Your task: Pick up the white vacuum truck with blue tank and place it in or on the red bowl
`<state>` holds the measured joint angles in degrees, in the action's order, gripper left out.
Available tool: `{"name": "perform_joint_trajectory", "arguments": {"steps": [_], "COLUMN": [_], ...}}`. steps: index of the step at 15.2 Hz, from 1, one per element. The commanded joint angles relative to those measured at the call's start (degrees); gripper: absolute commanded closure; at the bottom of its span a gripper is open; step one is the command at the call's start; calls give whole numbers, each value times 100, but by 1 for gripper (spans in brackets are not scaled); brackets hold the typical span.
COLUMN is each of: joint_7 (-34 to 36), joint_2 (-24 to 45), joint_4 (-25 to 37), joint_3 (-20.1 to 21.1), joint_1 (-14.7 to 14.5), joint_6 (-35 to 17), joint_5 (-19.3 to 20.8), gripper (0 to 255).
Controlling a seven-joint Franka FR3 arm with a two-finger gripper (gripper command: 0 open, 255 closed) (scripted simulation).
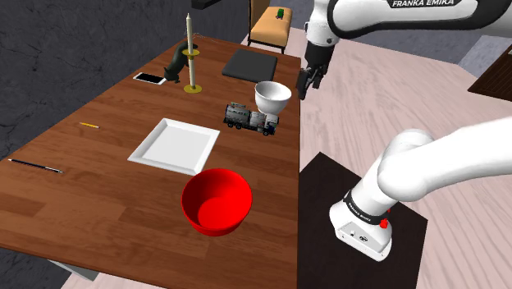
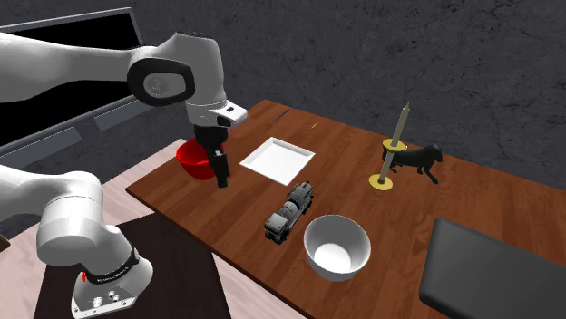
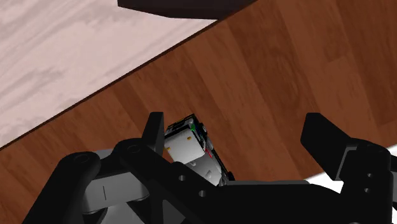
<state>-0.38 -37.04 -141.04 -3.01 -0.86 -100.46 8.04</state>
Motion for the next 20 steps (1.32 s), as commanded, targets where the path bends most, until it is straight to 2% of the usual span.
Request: {"name": "perform_joint_trajectory", "arguments": {"steps": [1, 10, 15, 20], "joint_7": [-230, -1277, -1954, -2649], "joint_2": [386, 2285, 3409, 4529], "joint_4": [12, 546, 1120, 1876], "joint_3": [-144, -604, -726, -689], "joint_1": [-27, -232, -330, -333], "joint_6": [-440, -1997, -2614, -3012], "joint_5": [27, -206, -575, -1040], "gripper": [0, 0, 0, 0]}}
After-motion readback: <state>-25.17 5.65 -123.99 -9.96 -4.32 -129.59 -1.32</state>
